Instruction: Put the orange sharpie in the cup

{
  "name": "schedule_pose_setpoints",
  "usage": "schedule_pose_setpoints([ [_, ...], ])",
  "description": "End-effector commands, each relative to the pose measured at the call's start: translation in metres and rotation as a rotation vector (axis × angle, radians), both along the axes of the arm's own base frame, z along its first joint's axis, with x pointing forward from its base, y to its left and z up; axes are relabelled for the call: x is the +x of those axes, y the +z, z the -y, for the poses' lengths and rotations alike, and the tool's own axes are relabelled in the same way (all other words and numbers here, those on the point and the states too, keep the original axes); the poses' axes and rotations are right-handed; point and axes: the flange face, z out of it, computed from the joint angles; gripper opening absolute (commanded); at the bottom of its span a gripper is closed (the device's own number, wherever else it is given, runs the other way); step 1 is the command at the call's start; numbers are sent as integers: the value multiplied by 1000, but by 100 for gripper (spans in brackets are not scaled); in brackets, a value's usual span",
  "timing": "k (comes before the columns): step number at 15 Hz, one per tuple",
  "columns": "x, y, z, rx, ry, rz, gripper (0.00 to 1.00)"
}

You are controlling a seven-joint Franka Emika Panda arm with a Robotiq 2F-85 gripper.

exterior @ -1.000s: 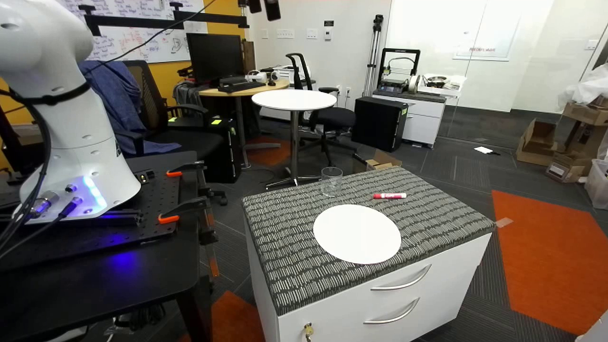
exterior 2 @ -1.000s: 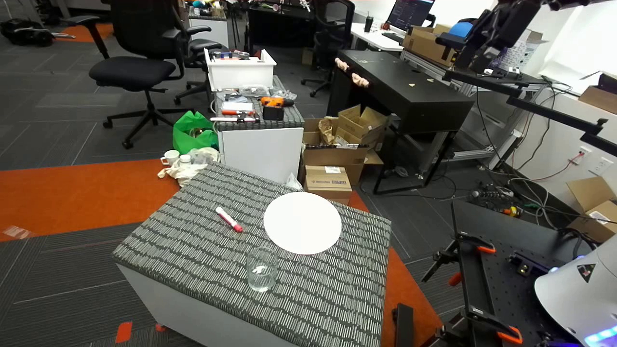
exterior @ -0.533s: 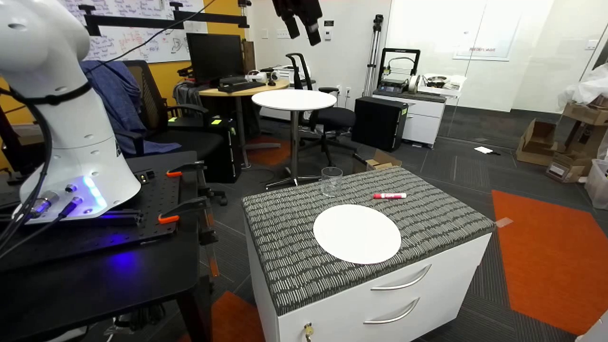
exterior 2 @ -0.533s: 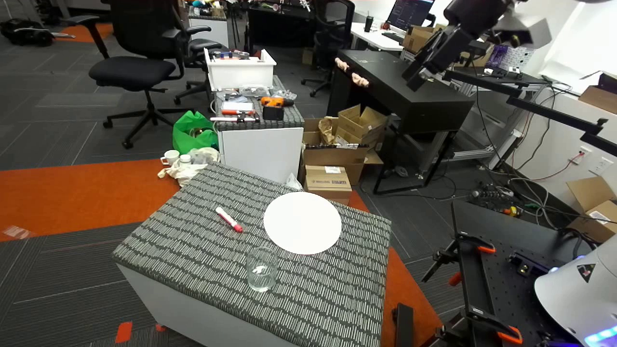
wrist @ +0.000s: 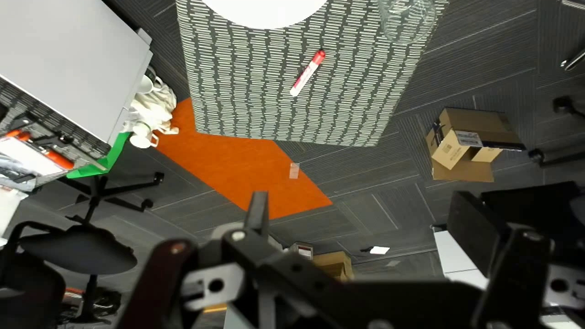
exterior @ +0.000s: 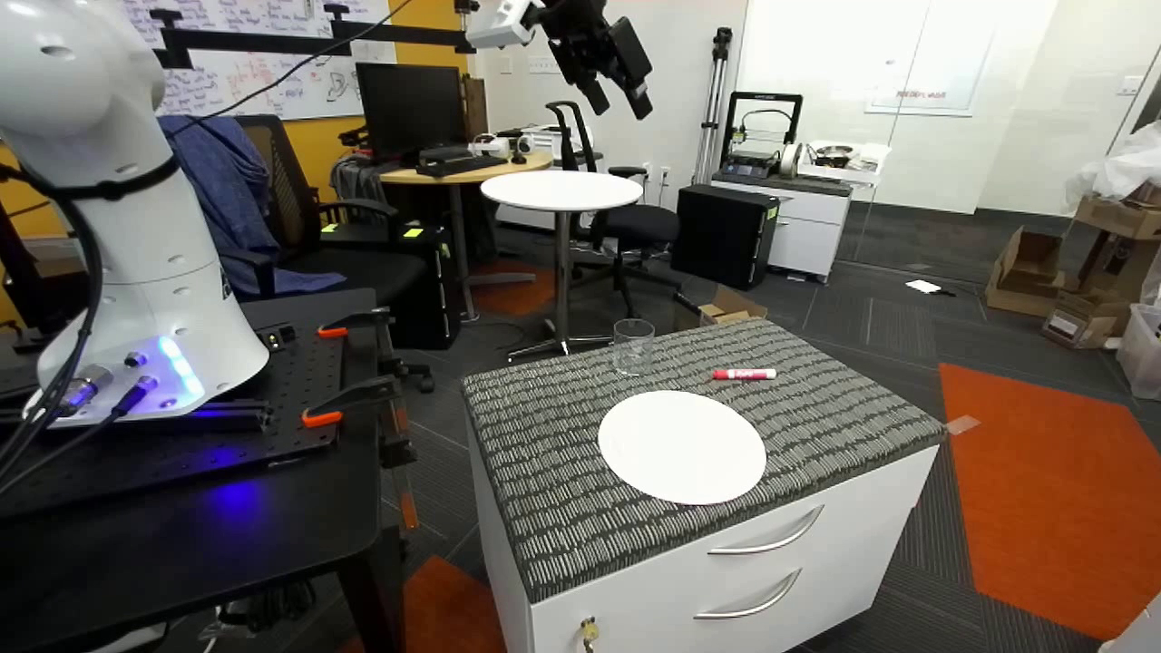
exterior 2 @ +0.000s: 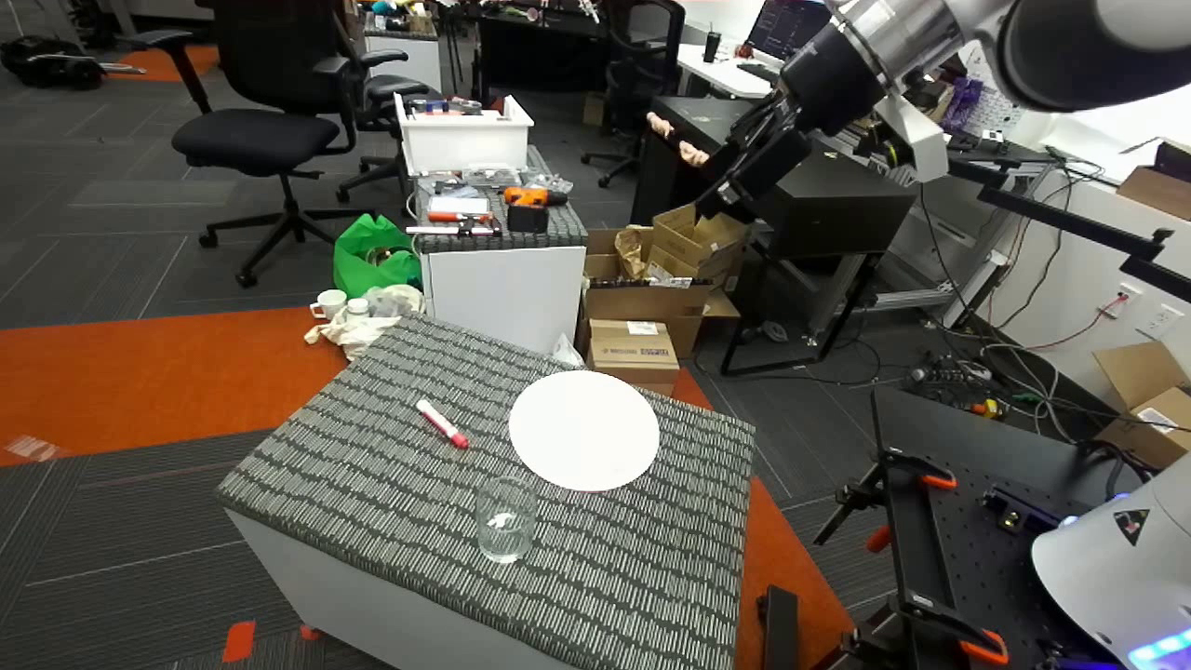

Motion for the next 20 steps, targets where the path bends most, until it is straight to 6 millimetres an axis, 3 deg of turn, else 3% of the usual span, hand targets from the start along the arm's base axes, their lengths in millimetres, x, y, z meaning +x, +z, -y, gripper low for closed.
schedule_pose_setpoints([
  [1, 20, -22, -14, -5, -10, -20, 100],
  [7, 53, -51, -23, -26, 15, -100, 100],
  [14, 107, -84, -34, -70, 38, -148, 100],
  [20, 149, -111, -26, -96, 28, -182, 100],
])
